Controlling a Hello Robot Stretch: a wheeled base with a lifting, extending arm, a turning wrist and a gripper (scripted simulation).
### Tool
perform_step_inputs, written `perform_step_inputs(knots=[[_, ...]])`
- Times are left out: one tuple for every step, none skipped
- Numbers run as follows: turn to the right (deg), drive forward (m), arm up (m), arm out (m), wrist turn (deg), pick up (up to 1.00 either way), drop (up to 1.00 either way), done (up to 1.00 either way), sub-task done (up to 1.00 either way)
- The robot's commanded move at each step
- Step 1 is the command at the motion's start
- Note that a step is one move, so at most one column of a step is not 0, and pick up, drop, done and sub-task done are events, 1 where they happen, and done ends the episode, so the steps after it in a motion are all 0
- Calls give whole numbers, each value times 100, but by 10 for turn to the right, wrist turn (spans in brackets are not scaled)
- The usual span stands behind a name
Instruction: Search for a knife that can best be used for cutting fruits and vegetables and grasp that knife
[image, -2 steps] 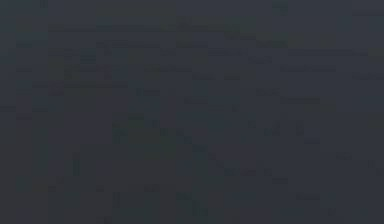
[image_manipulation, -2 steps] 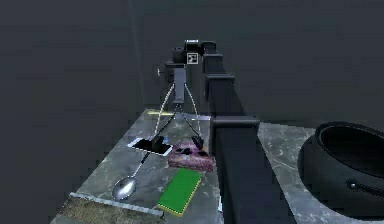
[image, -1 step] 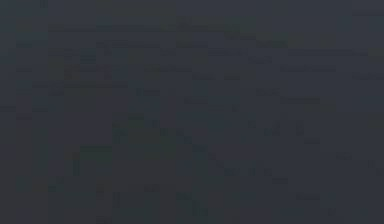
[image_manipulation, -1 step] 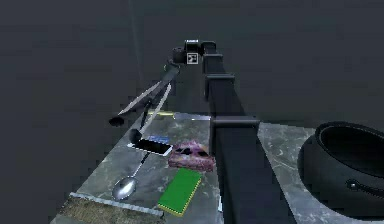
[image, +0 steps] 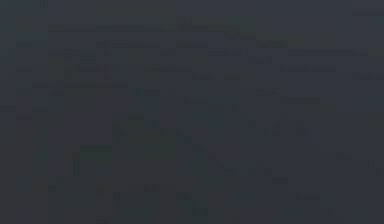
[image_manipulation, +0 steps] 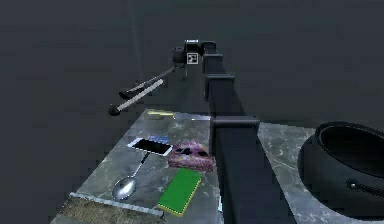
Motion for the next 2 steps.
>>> perform_step_inputs(knots=[[0,0,0,0,450,0,0,0,0],[0,0,0,0,450,0,0,0,0]])
